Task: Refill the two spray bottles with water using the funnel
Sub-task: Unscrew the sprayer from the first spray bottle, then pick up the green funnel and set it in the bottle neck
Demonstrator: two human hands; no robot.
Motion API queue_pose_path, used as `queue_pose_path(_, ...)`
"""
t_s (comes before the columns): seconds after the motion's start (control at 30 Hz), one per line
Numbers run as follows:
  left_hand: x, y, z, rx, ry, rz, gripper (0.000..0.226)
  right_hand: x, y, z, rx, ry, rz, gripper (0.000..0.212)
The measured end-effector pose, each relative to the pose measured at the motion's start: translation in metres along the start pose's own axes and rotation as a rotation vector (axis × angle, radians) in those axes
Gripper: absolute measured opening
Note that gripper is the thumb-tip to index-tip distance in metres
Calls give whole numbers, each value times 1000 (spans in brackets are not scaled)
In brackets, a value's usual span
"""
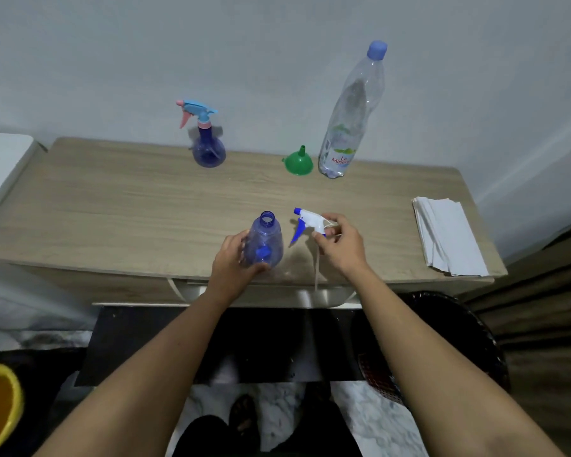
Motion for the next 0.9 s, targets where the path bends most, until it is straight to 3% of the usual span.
queue_pose_path(0.4, 0, 3, 2, 36, 63, 14, 89, 43, -19, 29, -82, -25, 175, 41)
queue_pose_path(0.9, 9, 9, 1, 39, 83, -6, 87, 42, -28, 22, -4, -67, 97, 46)
Point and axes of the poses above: each hand's wrist, its own y-axis away from the middle knuckle, its own z-axis out of the palm, x = y × z, the point moved 2 cm from there along -y, towards the middle knuckle, and after that the axes turned 6 degrees about -x, right-handed, at the moved point
